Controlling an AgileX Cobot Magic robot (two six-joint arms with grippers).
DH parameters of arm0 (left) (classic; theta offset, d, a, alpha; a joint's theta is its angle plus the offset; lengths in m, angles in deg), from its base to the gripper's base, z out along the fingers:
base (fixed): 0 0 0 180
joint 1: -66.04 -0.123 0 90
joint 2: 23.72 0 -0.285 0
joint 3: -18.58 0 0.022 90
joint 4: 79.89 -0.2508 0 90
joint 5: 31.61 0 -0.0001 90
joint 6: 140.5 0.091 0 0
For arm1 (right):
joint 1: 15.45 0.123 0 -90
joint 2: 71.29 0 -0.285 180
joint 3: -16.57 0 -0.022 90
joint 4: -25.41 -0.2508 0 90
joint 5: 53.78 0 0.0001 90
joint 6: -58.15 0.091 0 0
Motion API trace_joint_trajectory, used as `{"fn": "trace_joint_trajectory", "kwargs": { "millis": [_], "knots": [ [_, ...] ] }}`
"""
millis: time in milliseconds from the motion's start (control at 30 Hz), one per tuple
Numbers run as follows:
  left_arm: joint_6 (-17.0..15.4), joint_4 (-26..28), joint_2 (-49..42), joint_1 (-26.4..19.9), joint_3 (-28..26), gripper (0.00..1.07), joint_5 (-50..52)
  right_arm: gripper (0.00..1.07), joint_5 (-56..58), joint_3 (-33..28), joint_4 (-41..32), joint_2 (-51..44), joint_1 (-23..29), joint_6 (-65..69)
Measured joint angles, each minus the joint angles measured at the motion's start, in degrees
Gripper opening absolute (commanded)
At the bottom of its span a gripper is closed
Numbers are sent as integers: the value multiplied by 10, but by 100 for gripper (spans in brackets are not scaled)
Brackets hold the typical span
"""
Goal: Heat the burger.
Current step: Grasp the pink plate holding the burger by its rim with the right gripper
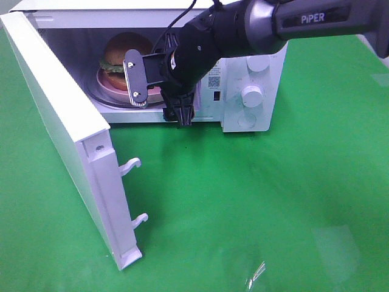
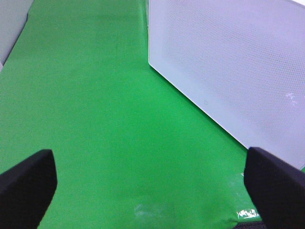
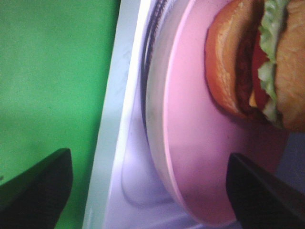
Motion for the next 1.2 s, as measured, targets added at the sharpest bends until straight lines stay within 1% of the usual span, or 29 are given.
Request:
{"fn": "trace_joint_trajectory", "kwargs": {
  "millis": [233, 267, 300, 367, 467, 733, 900, 967, 1000, 1033, 1067, 1100, 1133, 1167, 1200],
  "knots": [
    [0, 0, 0, 0, 0, 101, 0, 83, 1, 39, -14, 30, 4, 1],
    [0, 0, 0, 0, 0, 101, 0, 82, 1, 56, -15, 43, 5, 1],
    [0, 0, 0, 0, 0, 101, 0, 82, 1, 56, -15, 43, 5, 1],
    [0, 0, 0, 0, 0, 101, 0, 82, 2, 80, -25, 63, 6, 1],
    [0, 0, 0, 0, 0, 101, 0, 82, 2, 86, -28, 68, 6, 1],
    [0, -3, 0, 0, 0, 101, 0, 79, -1, 129, -39, 113, 7, 12],
    [0, -5, 0, 0, 0, 101, 0, 78, -1, 132, -41, 121, 7, 12],
    [0, -8, 0, 0, 0, 101, 0, 73, -1, 136, -45, 131, 7, 12],
    [0, -8, 0, 0, 0, 101, 0, 73, -1, 136, -45, 131, 7, 12],
    [0, -9, 0, 0, 0, 101, 0, 69, -2, 138, -50, 132, 7, 12],
    [0, -9, 0, 0, 0, 101, 0, 69, -2, 138, -50, 132, 7, 12],
    [0, -9, 0, 0, 0, 101, 0, 64, -4, 138, -54, 132, 7, 12],
    [0, -9, 0, 0, 0, 101, 0, 64, -4, 138, -54, 132, 7, 12],
    [0, -9, 0, 0, 0, 101, 0, 54, -6, 138, -56, 132, 7, 12],
    [0, -9, 0, 0, 0, 101, 0, 54, -6, 138, -56, 132, 7, 12]
  ]
}}
